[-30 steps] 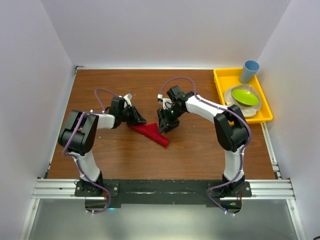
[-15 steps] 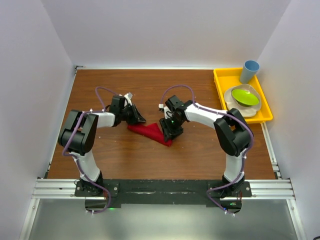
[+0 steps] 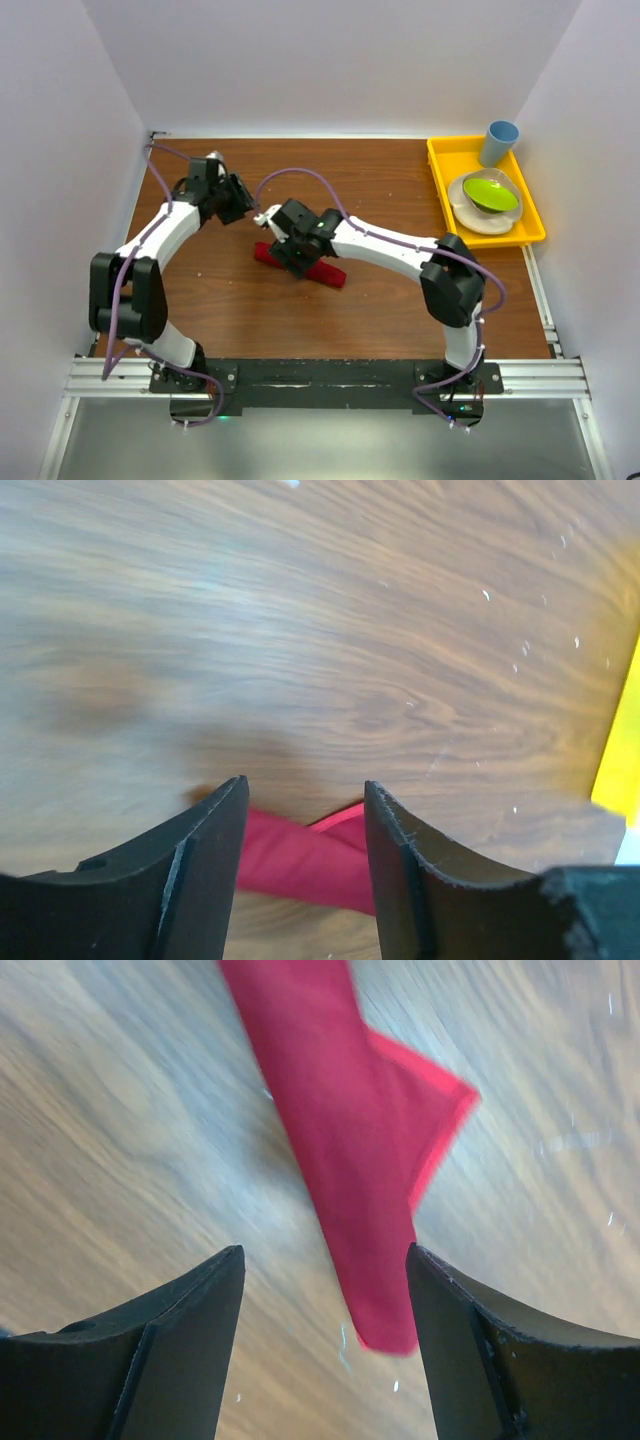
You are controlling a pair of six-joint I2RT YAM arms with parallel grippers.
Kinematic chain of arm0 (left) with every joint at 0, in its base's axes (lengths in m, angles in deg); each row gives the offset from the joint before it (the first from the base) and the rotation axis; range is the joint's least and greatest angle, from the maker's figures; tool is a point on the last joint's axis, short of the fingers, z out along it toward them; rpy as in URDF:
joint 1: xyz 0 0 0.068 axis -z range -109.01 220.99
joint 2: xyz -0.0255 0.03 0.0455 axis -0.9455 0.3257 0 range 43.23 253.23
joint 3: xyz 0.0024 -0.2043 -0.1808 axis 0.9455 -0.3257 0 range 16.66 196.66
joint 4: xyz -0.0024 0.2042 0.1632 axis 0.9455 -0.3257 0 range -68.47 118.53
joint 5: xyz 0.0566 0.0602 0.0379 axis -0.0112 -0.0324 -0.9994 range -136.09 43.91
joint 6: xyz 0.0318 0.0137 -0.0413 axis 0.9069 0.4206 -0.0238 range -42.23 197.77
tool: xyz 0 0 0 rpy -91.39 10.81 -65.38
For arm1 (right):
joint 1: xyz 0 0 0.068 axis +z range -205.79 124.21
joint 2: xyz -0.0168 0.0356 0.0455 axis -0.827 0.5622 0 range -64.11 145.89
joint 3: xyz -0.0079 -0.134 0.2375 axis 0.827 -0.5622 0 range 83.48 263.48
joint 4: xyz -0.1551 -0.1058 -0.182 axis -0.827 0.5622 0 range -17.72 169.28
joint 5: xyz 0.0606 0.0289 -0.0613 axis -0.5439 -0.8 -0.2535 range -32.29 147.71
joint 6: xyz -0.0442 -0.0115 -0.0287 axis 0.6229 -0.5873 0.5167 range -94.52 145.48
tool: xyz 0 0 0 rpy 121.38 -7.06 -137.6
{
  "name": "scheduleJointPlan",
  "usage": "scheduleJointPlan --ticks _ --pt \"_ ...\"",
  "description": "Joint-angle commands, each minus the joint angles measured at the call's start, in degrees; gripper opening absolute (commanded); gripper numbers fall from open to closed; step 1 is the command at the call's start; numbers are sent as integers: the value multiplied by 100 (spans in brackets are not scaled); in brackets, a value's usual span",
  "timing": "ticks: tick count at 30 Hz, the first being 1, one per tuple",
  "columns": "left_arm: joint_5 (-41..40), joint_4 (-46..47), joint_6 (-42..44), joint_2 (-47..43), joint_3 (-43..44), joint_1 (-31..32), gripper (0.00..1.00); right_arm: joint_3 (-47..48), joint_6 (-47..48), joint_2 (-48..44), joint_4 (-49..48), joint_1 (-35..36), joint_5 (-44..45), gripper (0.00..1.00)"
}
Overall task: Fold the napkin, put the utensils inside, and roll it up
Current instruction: Roll the napkin with the utensil
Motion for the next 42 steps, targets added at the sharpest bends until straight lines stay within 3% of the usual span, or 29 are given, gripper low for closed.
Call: scheduleJointPlan --ticks 1,9,20,30,32,38,42 --pt "-303 -863 37 -650 -407 -317 56 626 634 533 44 308 748 69" --pt "-171 -1074 169 -1318 -1041 -335 55 910 845 1043 -105 598 1170 60" --pt "40 -846 169 -1372 -1182 -335 54 540 1127 1228 -395 643 1671 59" --pt "66 -776 178 -1389 -1208 -335 54 303 1276 1439 -843 634 1821 50" --pt "84 -758 178 -1398 -1235 -335 54 355 1268 1553 -818 634 1795 44" --pt "348 -600 204 -1310 -1253 -335 56 619 741 1615 -546 476 1155 26" --pt "523 -442 292 -1126 -1165 -361 58 892 31 1501 -159 90 -354 17"
